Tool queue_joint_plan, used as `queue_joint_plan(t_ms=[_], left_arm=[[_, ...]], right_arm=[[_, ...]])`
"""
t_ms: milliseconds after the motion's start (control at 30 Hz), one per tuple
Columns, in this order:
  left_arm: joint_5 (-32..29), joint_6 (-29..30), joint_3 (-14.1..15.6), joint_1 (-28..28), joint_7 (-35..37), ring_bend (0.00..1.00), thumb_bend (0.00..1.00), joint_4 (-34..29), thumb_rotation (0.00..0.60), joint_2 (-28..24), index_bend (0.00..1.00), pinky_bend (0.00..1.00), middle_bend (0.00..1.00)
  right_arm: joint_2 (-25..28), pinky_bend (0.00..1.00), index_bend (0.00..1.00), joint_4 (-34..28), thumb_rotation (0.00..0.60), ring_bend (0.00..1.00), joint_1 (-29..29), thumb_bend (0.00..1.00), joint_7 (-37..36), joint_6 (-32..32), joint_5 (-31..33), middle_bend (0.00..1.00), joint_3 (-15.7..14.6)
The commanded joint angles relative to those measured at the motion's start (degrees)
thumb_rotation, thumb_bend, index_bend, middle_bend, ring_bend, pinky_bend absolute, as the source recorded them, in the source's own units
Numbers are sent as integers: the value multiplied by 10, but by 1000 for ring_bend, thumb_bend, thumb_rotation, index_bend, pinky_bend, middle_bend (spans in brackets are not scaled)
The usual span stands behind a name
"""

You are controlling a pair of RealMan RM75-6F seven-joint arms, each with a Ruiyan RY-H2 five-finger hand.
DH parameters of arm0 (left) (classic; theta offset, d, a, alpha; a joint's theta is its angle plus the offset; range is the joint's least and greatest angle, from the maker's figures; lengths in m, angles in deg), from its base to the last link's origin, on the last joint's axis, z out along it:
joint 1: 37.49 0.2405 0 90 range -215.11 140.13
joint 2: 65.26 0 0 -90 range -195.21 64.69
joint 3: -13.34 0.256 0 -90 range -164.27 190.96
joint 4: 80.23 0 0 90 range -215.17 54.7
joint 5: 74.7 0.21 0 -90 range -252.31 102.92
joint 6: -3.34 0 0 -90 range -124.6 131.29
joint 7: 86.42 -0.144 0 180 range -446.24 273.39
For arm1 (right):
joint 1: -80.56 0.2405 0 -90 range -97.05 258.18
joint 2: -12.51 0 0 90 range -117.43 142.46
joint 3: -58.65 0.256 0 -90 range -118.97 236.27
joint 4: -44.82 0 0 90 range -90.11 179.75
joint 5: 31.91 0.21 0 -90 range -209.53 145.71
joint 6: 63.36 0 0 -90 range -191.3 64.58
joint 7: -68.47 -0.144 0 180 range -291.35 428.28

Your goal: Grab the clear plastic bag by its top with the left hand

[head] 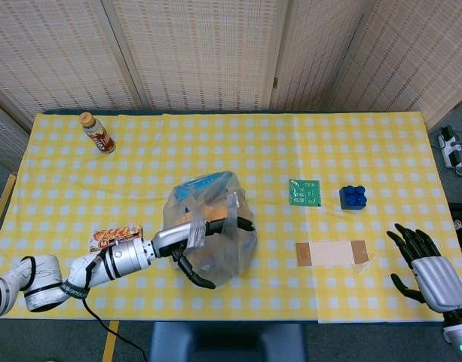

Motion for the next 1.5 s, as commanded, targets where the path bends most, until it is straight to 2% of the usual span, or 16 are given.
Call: queue_joint_plan(t_ms=[33,200,467,633,1067,1200,1367,1500], left_arm=[[1,-4,0,-24,78,20,72,-4,600,-9,91,179,114],[-1,1,0,-34,147,19,72,-5,600,-11,87,185,107],[22,13,9,-62,299,81,73,-6,600,-29,99,269,114],[34,17,18,-75,339,120,73,-2,600,-35,103,301,131],[-4,11,14,-70,306,236,72,-33,600,-38,157,374,255],[-17,7,8,-66,283,180,73,-37,600,-35,150,310,250],[-52,-2,-8,-56,222,63,72,-39,600,-22,120,180,173],[-83,-5,-25,-46,187,26,73,-46,600,-12,106,154,128]], right_arm=[[0,0,0,-1,600,0,-1,411,0,2,-2,0,-1],[2,0,0,-1,600,0,-3,411,-3,8,-6,0,-2],[4,0,0,0,600,0,-5,412,-9,15,-10,0,-2],[4,0,0,1,600,0,-5,411,-9,16,-12,0,-2],[5,0,0,3,600,0,-8,412,-13,22,-14,0,-2],[5,0,0,3,600,0,-7,411,-13,22,-15,0,-2],[6,0,0,2,600,0,-8,412,-13,23,-15,0,-2],[6,0,0,3,600,0,-8,411,-14,23,-15,0,-2]])
